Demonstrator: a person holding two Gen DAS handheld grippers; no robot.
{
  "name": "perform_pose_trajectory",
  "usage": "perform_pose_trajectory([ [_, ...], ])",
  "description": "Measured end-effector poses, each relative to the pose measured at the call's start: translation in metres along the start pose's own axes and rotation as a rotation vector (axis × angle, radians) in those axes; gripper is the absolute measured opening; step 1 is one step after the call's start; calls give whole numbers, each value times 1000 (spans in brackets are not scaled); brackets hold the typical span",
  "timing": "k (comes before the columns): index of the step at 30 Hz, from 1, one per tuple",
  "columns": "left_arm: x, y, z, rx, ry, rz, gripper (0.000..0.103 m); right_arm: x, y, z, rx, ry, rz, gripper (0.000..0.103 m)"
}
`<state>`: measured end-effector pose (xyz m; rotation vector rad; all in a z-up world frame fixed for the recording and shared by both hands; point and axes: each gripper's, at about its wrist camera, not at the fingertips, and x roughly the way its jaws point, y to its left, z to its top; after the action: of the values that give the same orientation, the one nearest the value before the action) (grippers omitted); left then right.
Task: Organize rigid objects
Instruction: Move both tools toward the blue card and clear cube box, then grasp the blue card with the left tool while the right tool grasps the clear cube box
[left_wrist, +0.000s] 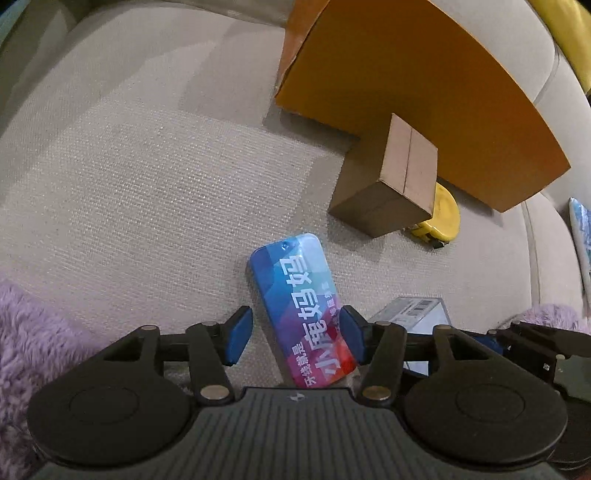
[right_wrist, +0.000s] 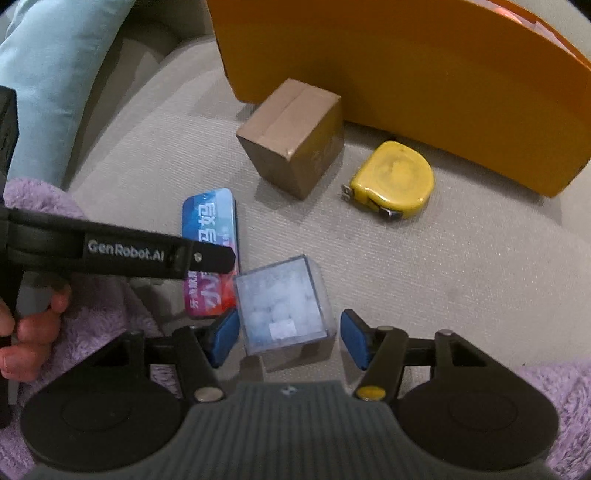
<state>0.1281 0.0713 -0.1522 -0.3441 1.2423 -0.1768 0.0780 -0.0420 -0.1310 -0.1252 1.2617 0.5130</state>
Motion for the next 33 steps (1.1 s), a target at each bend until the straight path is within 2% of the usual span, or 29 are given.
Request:
perform_pose_trajectory([
  [3,-2,-1,-1,7,-6,-5,59,-3,-1,0,4,-15,4,56],
  [5,-4,-1,-2,12,-10,-8,55,-6,-3,-1,2,-27,-39,56],
  [6,-6,-1,-3,15,-13,-11,48,-8,-6,0,6,-28,-60,55],
  [8,-8,-2,-5,21,-19,-12,47,-11,-15,-4,35,-21,-80,55],
  [11,-10,-3,-7,29,-26,-15,40,-16,-29,-11,93,-19,-73,54],
  [14,-13,-5,-9,47,-22,-51,30,-18,-34,-16,113,-22,-65,55],
  [17,-14,-14,-13,103,-7,-43,29,-22,-34,-20,126,-36,-52,57],
  [20,-13,-22,-18,151,6,-63,23,-30,-34,-22,129,-68,-37,60],
  [25,-15,-34,-28,201,-9,-89,17,-34,-35,-26,125,-85,-47,61],
  [27,-18,-40,-32,228,-13,-83,17,-32,-37,-30,136,-77,-59,61],
  [30,-19,-56,-40,298,-16,-34,16,-34,-44,-35,176,-85,-30,61],
  [33,-17,-70,-49,361,8,-20,15,-40,-47,-39,198,-114,-11,61],
])
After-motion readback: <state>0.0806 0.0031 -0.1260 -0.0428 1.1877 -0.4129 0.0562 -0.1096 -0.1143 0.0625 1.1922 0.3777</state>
